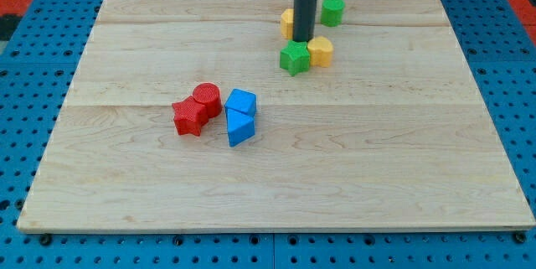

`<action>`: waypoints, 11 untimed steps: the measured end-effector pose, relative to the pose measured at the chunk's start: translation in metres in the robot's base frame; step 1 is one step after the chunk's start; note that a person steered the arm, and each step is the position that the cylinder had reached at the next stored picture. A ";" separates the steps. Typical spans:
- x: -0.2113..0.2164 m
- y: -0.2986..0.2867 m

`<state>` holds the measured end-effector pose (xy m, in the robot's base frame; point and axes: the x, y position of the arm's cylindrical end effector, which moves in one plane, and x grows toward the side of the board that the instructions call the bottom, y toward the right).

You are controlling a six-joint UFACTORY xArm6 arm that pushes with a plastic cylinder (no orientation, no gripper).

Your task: Place the heart to the right bottom corner

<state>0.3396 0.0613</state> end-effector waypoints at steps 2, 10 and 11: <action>0.040 0.029; 0.177 0.165; 0.187 0.239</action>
